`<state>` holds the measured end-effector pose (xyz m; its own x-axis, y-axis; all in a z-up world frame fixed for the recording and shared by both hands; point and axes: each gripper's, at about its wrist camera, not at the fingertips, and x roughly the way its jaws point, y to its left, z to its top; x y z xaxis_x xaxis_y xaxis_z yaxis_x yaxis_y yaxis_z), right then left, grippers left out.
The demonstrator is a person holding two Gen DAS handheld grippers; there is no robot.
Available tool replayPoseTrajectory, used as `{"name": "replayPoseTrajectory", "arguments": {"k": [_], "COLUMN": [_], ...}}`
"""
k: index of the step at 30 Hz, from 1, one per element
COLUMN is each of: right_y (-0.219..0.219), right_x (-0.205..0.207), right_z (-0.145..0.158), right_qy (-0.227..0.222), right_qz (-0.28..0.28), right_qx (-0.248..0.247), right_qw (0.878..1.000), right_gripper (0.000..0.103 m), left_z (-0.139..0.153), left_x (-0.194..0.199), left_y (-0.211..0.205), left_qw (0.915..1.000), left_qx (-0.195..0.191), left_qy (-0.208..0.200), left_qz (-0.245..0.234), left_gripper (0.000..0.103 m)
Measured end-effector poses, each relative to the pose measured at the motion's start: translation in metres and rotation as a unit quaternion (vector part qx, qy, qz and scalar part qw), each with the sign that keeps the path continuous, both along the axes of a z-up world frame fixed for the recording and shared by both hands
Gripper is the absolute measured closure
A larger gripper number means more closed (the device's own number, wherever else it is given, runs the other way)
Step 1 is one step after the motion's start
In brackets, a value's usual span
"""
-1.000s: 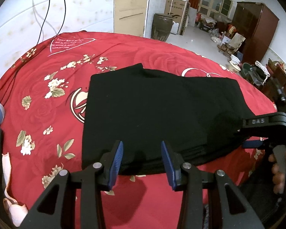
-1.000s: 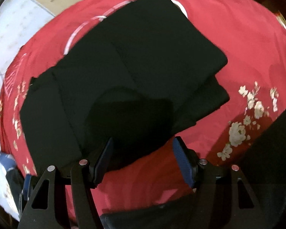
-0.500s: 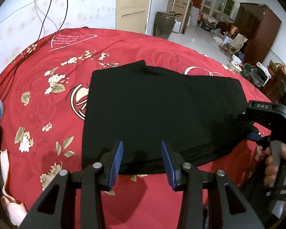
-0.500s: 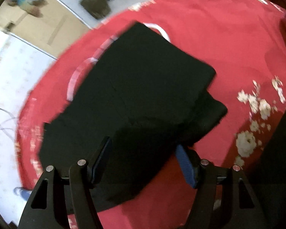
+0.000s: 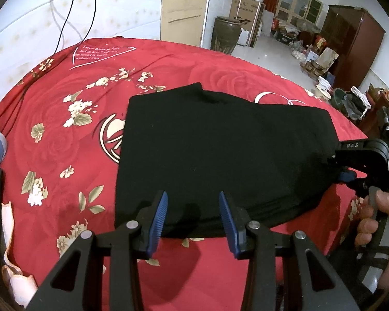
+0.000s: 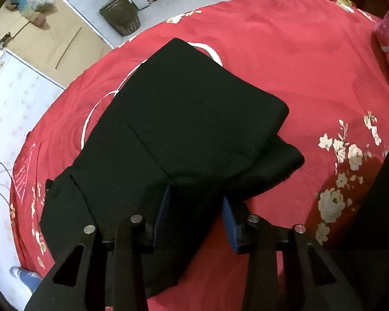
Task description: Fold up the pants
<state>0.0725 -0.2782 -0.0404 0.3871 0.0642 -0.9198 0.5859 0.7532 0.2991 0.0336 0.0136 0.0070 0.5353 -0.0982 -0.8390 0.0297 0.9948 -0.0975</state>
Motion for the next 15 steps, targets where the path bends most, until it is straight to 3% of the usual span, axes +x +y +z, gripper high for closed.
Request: {"name": "replayPoseTrajectory", "arguments": {"k": [1,2,6,10,15], "right_y": [-0.001,-0.002,-0.003,0.012,0.055], "right_x": [0.001,-0.001,-0.003,-0.004,0.011], "right_z": [0.002,0.004,0.016,0.041,0.085], "right_qy": [0.000,-0.003,-0.028,-0.064,-0.128], "right_qz": [0.005,0.009,0.029,0.067,0.155], "right_qx": [-0.003,-0.003,0.004,-0.026,-0.064], "right_qw": [1.000,1.000,0.999,0.995,0.977], "right_gripper": [0.076,0.095,0.096,0.097,0.099], "left_z": [0.001,0.002,0.007,0.010,0.013], "left_x": [0.000,0.000,-0.001,-0.002,-0.003], "left_y": [0.000,0.001,0.002,0.008,0.020], "left_qw": [1.0000,1.0000,0.9999,0.9998,0.9991], "left_qx": [-0.001,-0.001,-0.003,-0.007,-0.007], "left_qy": [-0.001,-0.003,-0.010,-0.014,-0.016], "left_qz": [0.001,0.002,0.005,0.014,0.038], "left_gripper": [0.059,0.059,0.059,0.059,0.059]}}
